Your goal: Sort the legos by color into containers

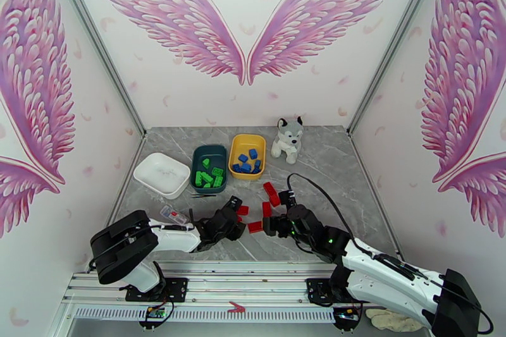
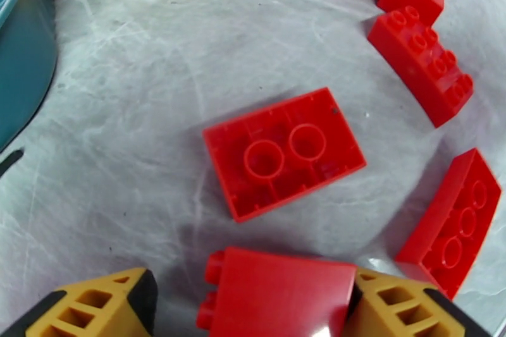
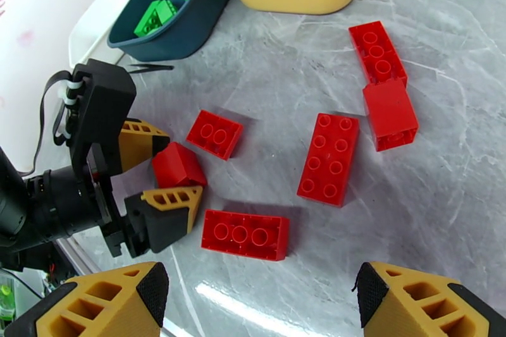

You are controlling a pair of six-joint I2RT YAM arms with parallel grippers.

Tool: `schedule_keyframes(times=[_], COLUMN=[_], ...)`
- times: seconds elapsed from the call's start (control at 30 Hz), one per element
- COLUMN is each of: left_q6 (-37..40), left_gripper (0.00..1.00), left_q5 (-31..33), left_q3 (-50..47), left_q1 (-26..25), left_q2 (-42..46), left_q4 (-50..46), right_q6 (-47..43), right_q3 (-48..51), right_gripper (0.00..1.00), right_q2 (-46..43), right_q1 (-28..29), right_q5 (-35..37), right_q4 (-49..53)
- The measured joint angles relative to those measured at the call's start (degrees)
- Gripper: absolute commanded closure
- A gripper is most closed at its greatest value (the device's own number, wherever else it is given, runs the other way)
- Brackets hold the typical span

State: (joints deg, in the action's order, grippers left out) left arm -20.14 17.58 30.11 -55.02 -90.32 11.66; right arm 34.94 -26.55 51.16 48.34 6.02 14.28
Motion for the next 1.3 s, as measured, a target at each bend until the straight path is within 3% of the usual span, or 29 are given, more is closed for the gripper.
schedule_keyframes(times=[0.2,0.33,0.57,0.77,1.07,1.3], left_q6=[-0.3,-0.3,-1.8,-4.2,-6.4,-7.3], left_gripper=[0.60,0.68,0.68,0.68,0.66,0.64], left_q5=[0.9,0.6,1.9,6.6,10.6,12.0], left_q3=[0.7,0.7,0.8,2.2,5.6,7.0], left_q1=[-0.1,-0.2,-0.2,1.6,11.9,20.2], left_q2=[0.0,1.2,9.5,16.6,24.9,29.4], left_q4=[-0.7,-1.8,-6.6,-10.1,-17.5,-22.3], right_q6=[0.2,0.2,-0.3,-2.0,-4.6,-5.7], right_q3=[0.5,0.7,0.6,-4.5,-18.4,-27.1], right_gripper=[0.18,0.20,0.21,0.22,0.26,0.27], right_q2=[0.0,0.6,4.7,15.6,32.4,40.2], right_q1=[0.2,0.3,2.0,4.1,6.6,6.8], right_q5=[0.0,-0.5,-1.3,-1.7,-3.0,-4.6], right_q4=[-0.7,-1.5,-6.9,-9.8,-14.3,-15.2])
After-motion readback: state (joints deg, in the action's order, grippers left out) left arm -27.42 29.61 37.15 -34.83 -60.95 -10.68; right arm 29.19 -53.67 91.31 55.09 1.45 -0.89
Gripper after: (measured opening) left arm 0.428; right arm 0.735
